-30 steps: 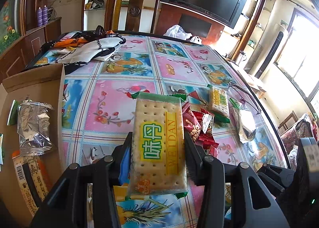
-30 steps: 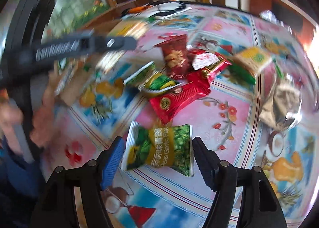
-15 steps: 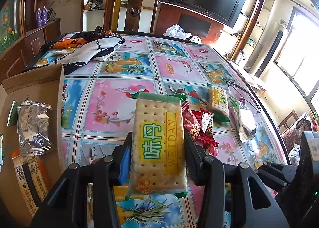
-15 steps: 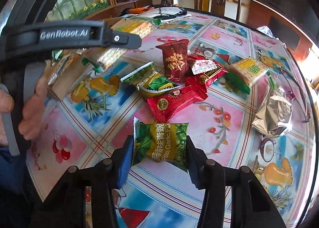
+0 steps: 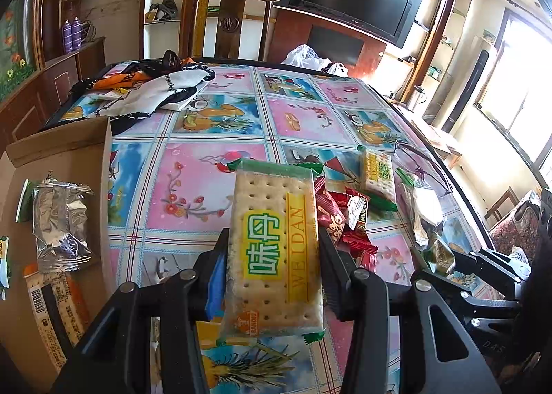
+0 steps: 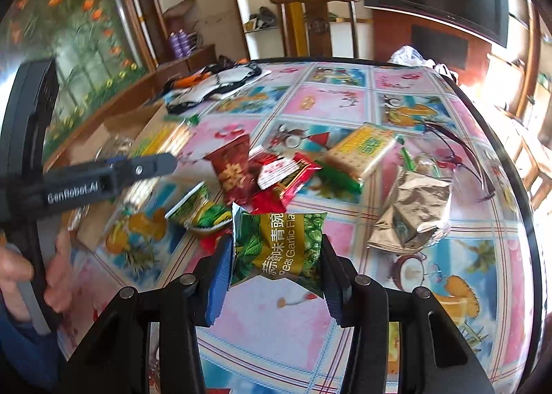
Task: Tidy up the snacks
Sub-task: 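Grasp the green pea garlic bag with the right tool while the left holds the crackers, then carry the cracker pack and green pea bag over the cardboard box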
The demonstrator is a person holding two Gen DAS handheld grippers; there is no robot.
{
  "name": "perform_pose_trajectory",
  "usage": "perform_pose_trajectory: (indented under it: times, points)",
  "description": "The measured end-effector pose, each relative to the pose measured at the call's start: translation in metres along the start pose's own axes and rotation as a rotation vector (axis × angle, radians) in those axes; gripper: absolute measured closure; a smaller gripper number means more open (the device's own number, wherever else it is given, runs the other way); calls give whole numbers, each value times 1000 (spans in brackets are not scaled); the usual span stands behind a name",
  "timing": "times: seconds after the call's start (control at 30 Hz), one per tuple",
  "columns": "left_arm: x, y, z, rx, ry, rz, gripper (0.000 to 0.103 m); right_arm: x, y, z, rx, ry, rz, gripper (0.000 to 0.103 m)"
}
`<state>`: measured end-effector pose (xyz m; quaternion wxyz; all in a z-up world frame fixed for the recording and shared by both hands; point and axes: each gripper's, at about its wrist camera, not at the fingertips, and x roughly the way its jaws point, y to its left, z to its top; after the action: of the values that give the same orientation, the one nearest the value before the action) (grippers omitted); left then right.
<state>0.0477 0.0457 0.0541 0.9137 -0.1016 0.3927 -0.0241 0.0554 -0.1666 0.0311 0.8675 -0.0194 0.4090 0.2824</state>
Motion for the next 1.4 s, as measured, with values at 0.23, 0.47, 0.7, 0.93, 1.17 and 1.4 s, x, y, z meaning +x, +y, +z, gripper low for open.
perform_pose_trajectory:
  times: [0.23, 0.47, 0.7, 0.93, 1.17, 1.4]
  points:
    - [-4, -1, -1, 3, -18, 9, 58, -3, -6, 4, 53, -28, -6, 53]
    - [-11, -5, -2, 31, -56, 49, 58, -3, -11, 3, 86, -32, -7, 53]
    - [-15, -10, -3, 59, -85, 77, 58, -1, -12, 3, 85, -25, -10, 53]
    - [-16, -12, -3, 68, -92, 84, 58, 0, -11, 2, 81, -22, -12, 53]
    - [-16, -12, -3, 69, -94, 79, 58, 0, -11, 2, 82, -22, -13, 53]
    - [-17, -12, -3, 67, -96, 77, 58, 1, -11, 1, 80, -23, -11, 53]
